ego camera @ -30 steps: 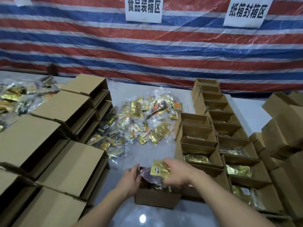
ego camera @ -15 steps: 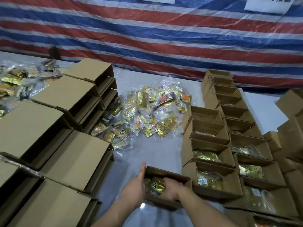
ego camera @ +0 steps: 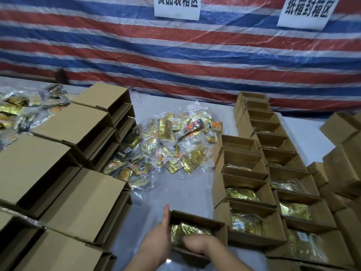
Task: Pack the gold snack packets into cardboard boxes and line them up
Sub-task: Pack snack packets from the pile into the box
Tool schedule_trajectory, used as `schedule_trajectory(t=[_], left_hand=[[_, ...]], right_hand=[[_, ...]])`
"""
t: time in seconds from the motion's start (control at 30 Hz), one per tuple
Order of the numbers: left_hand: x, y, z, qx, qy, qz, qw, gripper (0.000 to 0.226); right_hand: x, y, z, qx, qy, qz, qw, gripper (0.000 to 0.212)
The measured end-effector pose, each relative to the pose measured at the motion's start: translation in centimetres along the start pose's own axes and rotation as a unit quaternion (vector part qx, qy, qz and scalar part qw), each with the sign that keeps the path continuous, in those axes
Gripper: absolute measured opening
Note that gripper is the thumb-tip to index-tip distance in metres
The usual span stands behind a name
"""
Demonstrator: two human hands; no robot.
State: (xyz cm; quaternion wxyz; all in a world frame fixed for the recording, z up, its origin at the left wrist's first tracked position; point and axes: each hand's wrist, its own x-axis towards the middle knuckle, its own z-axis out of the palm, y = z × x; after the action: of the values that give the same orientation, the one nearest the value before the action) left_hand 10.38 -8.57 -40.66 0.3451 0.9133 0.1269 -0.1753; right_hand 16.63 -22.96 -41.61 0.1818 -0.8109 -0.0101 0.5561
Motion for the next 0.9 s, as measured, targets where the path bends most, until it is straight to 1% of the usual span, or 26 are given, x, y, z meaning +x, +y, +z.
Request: schedule_trajectory(t=[0.03, 0.07, 0.1, 0.17, 0.2, 0.27, 0.3, 0.37, 0.4, 0.43, 0.47, 0.5, 0.53, 0.57, 0.67, 0.8, 0.9], left_hand=[[-0.1, -0.2, 0.1, 0.003, -0.004, 0.004, 1.000, 0.078], [0.0, -0.4, 0.3, 0.024, -0.011, 0.004, 1.000, 0.082], [0.1, -0.5, 0.4, 0.052, -0.019, -0.003, 0.998, 0.085], [0.4, -0.5, 0.5, 0.094, -0.019, -0.011, 0.995, 0.087], [0.7, -0.5, 0.5, 0.092, -0.018, -0.007, 0.996, 0.085], [0.9, -0.2, 0.5, 0.053, -0.007, -0.002, 0.999, 0.081], [1.0, -0.1, 0.4, 0.026, 0.006, -0.004, 1.000, 0.077], [1.4, -0.3, 0.2, -0.036, 0.021, -0.031, 0.999, 0.075], [1.8, -0.3, 0.0, -0.066, 0.015, -0.046, 0.997, 0.077], [2.0, -0.3, -0.1, -0.095, 0.005, -0.052, 0.994, 0.077], [2.2, -0.2, -0.1, -0.125, -0.002, -0.047, 0.991, 0.072], [2.3, 0.0, -0.2, -0.151, -0.005, -0.030, 0.988, 0.062], [2.2, 0.3, -0.2, -0.162, -0.007, -0.010, 0.987, 0.053], [1.9, 0.4, -0.1, -0.151, -0.011, 0.003, 0.988, 0.051], [0.9, -0.6, 0.3, -0.098, -0.011, 0.008, 0.995, 0.050], [-1.0, -2.3, 1.2, -0.051, -0.014, 0.019, 0.998, 0.043], [-2.5, -1.5, 3.1, 0.008, -0.014, -0.010, 1.000, 0.049]], right_hand=[[-0.2, -0.2, 0.2, 0.010, -0.008, 0.002, 1.000, 0.065], [-0.6, -0.4, 0.3, 0.011, 0.001, 0.008, 1.000, 0.064], [-0.8, -0.4, 0.2, 0.001, 0.029, 0.009, 1.000, 0.061], [-1.4, -0.2, -0.2, -0.026, 0.108, -0.024, 0.994, 0.051], [-1.8, 0.2, -0.4, -0.036, 0.140, -0.049, 0.988, 0.042], [-2.9, 1.2, -0.7, -0.056, 0.215, -0.095, 0.970, 0.029], [-3.4, 1.8, -0.9, -0.077, 0.276, -0.117, 0.951, 0.024], [-4.4, 3.2, -0.9, -0.130, 0.414, -0.170, 0.885, 0.015], [-4.7, 3.7, -1.0, -0.140, 0.464, -0.184, 0.855, 0.015], [-5.0, 4.1, -1.1, -0.137, 0.485, -0.182, 0.844, 0.024], [-5.3, 4.4, -1.2, -0.134, 0.479, -0.169, 0.851, 0.036], [-5.5, 4.6, -1.3, -0.134, 0.458, -0.154, 0.865, 0.047], [-5.5, 4.8, -1.2, -0.143, 0.433, -0.143, 0.878, 0.054], [-5.6, 4.8, -1.1, -0.163, 0.415, -0.136, 0.885, 0.057], [-5.7, 4.7, 0.1, -0.203, 0.413, -0.139, 0.877, 0.063], [-6.1, 5.3, 2.5, -0.239, 0.386, -0.121, 0.883, 0.076], [-6.7, 6.8, 4.1, -0.224, 0.370, -0.106, 0.895, 0.083]])
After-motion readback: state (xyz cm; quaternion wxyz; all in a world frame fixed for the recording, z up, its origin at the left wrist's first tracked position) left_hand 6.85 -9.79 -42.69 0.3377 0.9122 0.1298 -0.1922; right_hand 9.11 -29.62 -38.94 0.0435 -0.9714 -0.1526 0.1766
